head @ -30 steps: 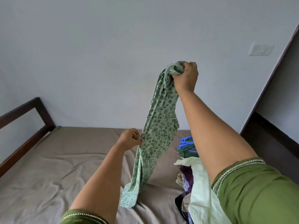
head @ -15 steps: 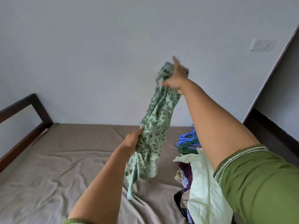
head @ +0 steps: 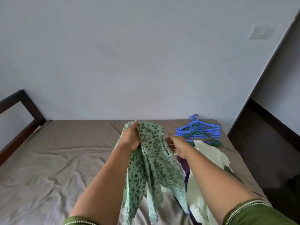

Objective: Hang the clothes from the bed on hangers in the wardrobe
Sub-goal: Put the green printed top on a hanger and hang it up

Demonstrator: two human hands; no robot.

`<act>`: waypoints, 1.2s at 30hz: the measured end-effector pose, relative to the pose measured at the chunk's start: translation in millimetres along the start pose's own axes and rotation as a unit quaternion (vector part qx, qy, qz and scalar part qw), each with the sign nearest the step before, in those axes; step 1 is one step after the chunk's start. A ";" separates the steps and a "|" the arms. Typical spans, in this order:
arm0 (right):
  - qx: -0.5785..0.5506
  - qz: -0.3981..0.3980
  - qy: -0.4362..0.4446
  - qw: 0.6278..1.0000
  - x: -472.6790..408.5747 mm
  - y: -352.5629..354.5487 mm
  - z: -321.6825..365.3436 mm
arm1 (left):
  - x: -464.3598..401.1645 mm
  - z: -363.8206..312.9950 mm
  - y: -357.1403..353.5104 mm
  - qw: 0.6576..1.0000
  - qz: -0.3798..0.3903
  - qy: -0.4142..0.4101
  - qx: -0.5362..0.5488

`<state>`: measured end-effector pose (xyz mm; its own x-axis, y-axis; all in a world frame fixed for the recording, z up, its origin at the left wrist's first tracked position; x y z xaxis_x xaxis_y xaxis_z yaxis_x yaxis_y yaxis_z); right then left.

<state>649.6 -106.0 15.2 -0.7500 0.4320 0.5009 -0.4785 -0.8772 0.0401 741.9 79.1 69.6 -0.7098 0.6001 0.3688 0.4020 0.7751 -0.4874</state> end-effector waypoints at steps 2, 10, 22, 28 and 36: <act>-0.025 0.005 0.037 0.999 1.6 -4.9 5.5 | 0.7 0.5 -5.9 1.000 -0.005 -0.005 0.010; -0.103 0.020 0.088 0.991 3.7 -24.3 38.1 | 0.4 0.2 6.5 0.995 -0.072 -0.031 -0.062; -0.098 0.075 0.019 0.992 21.4 -17.6 56.9 | 21.2 -55.8 15.4 0.980 -0.134 -0.143 -0.035; -0.164 0.134 -0.061 0.975 26.6 -25.0 36.0 | 32.6 -75.2 -21.4 0.981 -0.034 -0.190 -0.033; -0.189 0.161 0.008 0.969 37.1 -34.9 39.2 | 36.4 -80.2 -11.6 0.973 -0.092 -0.187 -0.095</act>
<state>656.4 -67.6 66.2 -0.8938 0.1539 0.4213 -0.3488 -0.8290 -0.4372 757.8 107.8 152.1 -0.9266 0.3613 0.1038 0.3230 0.9065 -0.2718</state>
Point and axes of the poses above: each hand's wrist, its own x-axis away from the middle knuckle, its own y-axis out of the back of the hand, z = x × y, the point moved 1 cm from there along -x, towards the middle knuckle, and after that the axes turned 5 degrees about y, right-handed, at the moved point
